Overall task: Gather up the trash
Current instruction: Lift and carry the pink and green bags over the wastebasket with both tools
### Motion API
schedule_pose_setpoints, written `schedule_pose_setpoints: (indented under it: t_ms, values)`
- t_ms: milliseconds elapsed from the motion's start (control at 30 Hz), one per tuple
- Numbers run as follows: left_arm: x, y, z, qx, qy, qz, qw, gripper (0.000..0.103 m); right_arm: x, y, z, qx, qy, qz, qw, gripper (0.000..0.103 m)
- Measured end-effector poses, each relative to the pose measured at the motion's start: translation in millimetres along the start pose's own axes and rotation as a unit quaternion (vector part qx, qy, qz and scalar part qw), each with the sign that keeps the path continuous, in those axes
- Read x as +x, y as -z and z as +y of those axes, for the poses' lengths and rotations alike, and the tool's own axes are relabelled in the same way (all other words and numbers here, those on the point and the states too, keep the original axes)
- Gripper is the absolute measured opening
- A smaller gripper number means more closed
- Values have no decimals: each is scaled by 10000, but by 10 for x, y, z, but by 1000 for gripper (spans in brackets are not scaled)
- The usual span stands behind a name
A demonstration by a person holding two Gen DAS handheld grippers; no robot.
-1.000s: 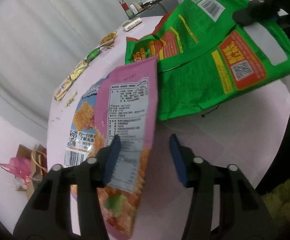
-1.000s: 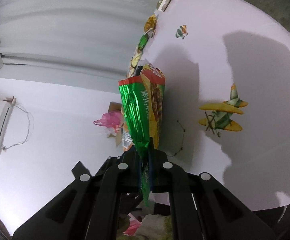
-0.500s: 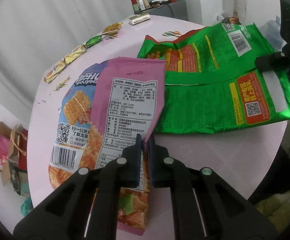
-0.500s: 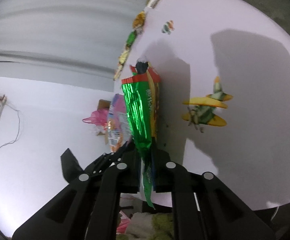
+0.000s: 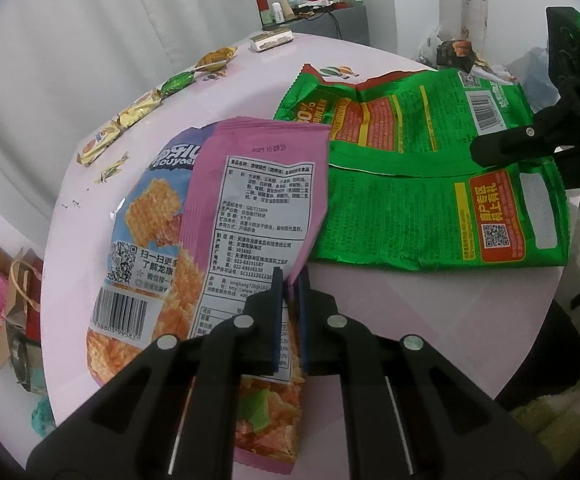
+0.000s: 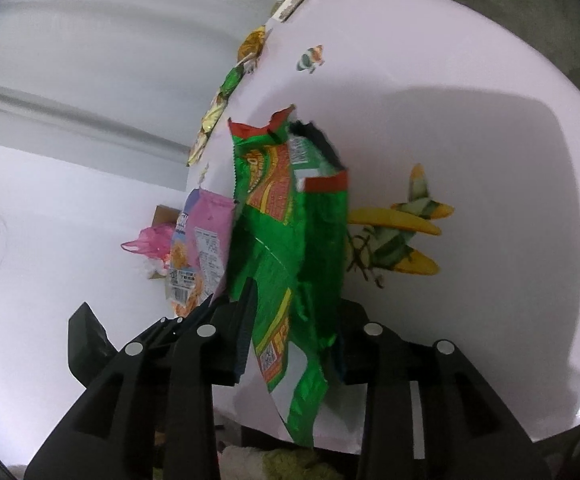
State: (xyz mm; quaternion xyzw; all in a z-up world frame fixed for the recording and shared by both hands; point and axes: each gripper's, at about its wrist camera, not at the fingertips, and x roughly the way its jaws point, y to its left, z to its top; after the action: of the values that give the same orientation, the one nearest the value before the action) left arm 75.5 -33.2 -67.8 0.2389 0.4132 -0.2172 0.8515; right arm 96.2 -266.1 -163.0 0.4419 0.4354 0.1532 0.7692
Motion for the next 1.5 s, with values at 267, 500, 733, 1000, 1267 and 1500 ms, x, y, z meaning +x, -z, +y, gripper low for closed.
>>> schedule_pose_setpoints:
  t_ms: [267, 500, 733, 1000, 1267, 1500]
  values:
    - [23, -21, 6, -1, -45, 5, 10000, 5, 95, 7, 80, -340, 289, -129, 9989, 18]
    - [-15, -45, -38, 86, -200, -75, 9997, 2, 37, 11, 8, -236, 332, -233, 9989, 6]
    - [-127, -164, -185, 315, -456, -323, 9979, 1, -177, -33, -80, -125, 430, -500, 9977, 5]
    - [-287, -367, -349, 554, -674, -669, 9939, 0, -397, -38, -167, -66, 548, -778, 9954, 5]
    - [-397, -472, -436, 669, -777, -938, 9903, 0, -588, -33, -256, 41, 605, -978, 9934, 5]
    - [-412, -507, -455, 726, -827, -1015, 9887, 0, -633, -60, -307, 127, 557, -1059, 9927, 5]
